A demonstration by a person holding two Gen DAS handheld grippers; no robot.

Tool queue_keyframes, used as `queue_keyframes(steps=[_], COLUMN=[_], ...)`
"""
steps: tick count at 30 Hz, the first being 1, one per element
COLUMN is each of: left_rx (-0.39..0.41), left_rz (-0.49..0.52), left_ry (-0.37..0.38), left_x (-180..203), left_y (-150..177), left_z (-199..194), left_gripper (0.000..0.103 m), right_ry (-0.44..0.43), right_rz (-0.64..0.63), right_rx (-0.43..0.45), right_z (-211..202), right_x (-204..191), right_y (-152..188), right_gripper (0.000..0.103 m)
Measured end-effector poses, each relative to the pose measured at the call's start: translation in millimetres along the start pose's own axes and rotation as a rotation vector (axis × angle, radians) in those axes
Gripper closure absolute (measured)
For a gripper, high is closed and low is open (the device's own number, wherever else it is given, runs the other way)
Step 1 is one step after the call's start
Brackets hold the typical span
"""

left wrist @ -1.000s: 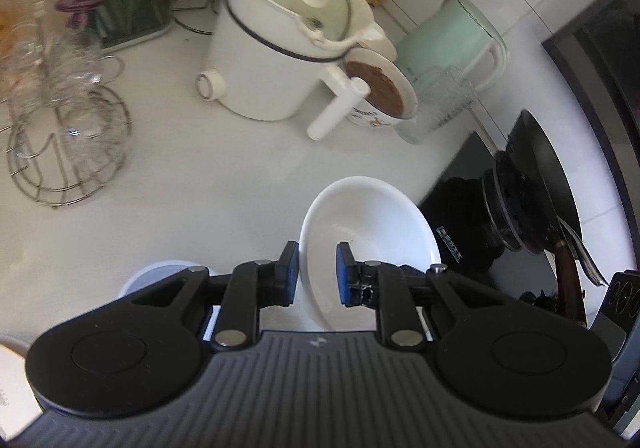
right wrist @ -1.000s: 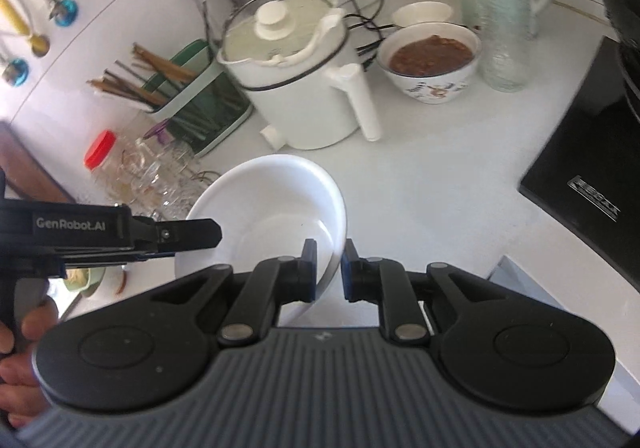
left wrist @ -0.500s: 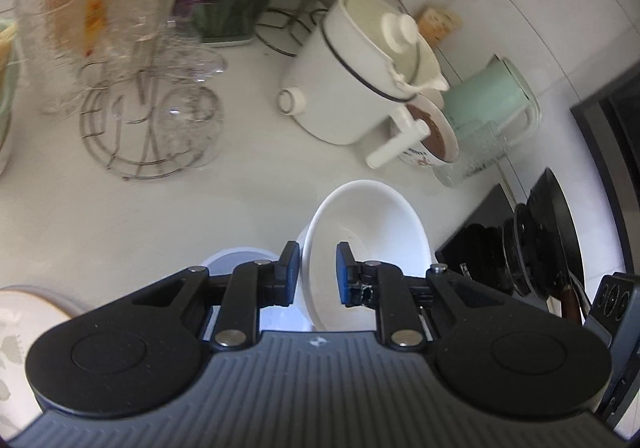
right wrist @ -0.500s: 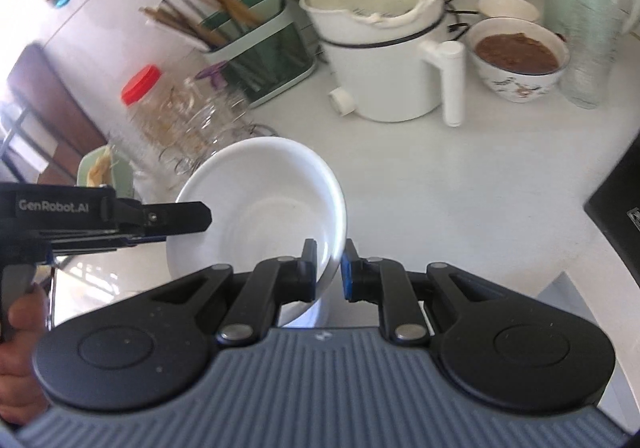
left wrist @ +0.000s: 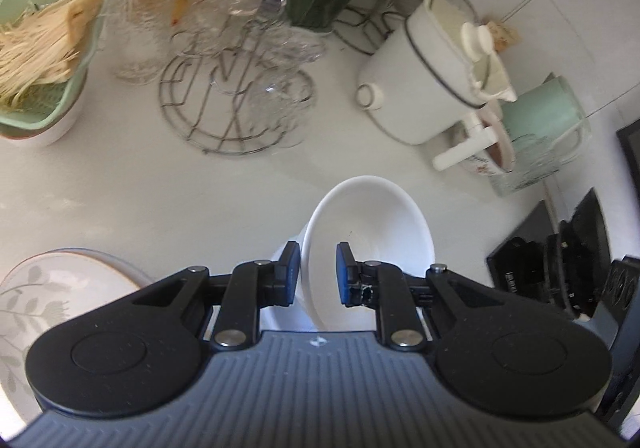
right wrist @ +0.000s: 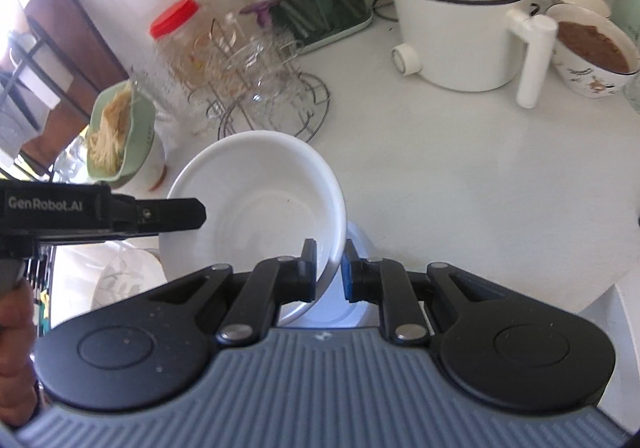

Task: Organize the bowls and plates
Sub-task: 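Lift the ceramic bowl and carry it over the nested plastic bowls, then lower the ceramic bowl into the nested plastic bowls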

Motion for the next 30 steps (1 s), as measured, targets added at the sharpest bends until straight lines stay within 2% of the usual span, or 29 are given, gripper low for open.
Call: queue_keyframes(steps=[7, 9, 17, 18, 20, 23, 25, 28, 30], left_rx=[-0.031, -0.036, -0.072, -0.075, -0.084, -0.089, -0.097, -0.084, -0.069], left_rz=[-0.004, -0.013, -0.002, -0.004, -0.011, -0.022, -0.024, -0.028, -0.025], left_ry=[-0.054, -0.045, -0.044, -0.046, -0.041, -0.046, -0.044, -0.046, -0.055], left_x=[-18, -21, -20, -21, -20, -21, -22, -23, -23], left_y=[7, 8, 8, 9, 9, 8, 8, 6, 5], left_z=[12, 15, 27, 28, 31, 34, 39, 43, 45], left_gripper=[0.082, 0.082, 0.079, 0.079, 0.072, 0.061, 0.058, 0.058, 0.062], right_ry=[-0.01, -0.006, 0.011, 0.014, 0.009, 0.003, -0.005, -0.029, -0.042], right_rz=[-0.008, -0.006, 0.029, 0.04, 0.065, 0.104, 0.13, 0.155, 0.168], right_rx=[-0.055, -0.066, -0.019, -0.013, -0.003, -0.006, -0.019, -0.042, -0.052], right_z=[22, 26, 19, 17, 15, 17, 21, 27, 30], right_x=[-6, -7, 4, 7, 13, 23, 30, 36, 40], right_y=[3, 3, -2, -3, -4, -4, -3, -1, -1], right_gripper=[0.087, 0.087, 0.087, 0.085, 0.082, 0.072, 0.065, 0.065, 0.065])
Point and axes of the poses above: each gripper's, at about its wrist camera, not at the fingertips, and z roughly the way its jaws point, x to its right, y to its underside, the point moved 10 cm from there along z, roughly the way its jaws point, and after that the axes turned 13 degrees about -x, right-handed, at the moved point
